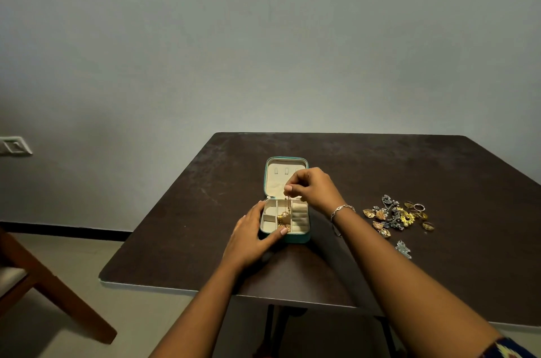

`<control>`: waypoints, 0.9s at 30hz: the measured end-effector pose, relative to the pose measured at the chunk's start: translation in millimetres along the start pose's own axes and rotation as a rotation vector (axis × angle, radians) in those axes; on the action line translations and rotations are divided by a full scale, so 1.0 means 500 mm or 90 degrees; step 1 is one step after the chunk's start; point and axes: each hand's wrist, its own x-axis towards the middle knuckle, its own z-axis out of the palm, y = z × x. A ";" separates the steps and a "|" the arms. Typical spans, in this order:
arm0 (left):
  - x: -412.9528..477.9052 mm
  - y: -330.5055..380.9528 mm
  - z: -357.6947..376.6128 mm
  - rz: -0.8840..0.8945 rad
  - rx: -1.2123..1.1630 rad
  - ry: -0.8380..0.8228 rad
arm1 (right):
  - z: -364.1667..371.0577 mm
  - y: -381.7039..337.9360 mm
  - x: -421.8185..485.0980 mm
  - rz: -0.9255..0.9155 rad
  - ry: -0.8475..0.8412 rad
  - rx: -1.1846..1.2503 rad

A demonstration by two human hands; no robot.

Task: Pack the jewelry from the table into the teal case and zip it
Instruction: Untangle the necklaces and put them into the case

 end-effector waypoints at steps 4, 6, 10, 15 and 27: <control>0.001 0.003 -0.005 -0.019 -0.115 0.066 | -0.018 -0.029 -0.006 -0.003 -0.002 0.069; 0.004 0.011 -0.011 -0.001 -0.137 0.121 | -0.026 -0.042 -0.009 -0.005 -0.004 0.089; 0.019 0.053 -0.021 0.030 -0.207 0.177 | -0.046 -0.066 -0.016 -0.017 -0.007 0.127; 0.041 0.117 -0.025 0.075 -0.293 0.178 | -0.059 -0.080 -0.022 -0.022 -0.002 0.174; 0.028 0.178 -0.066 0.022 -0.450 0.106 | -0.102 -0.078 -0.064 0.066 -0.017 0.374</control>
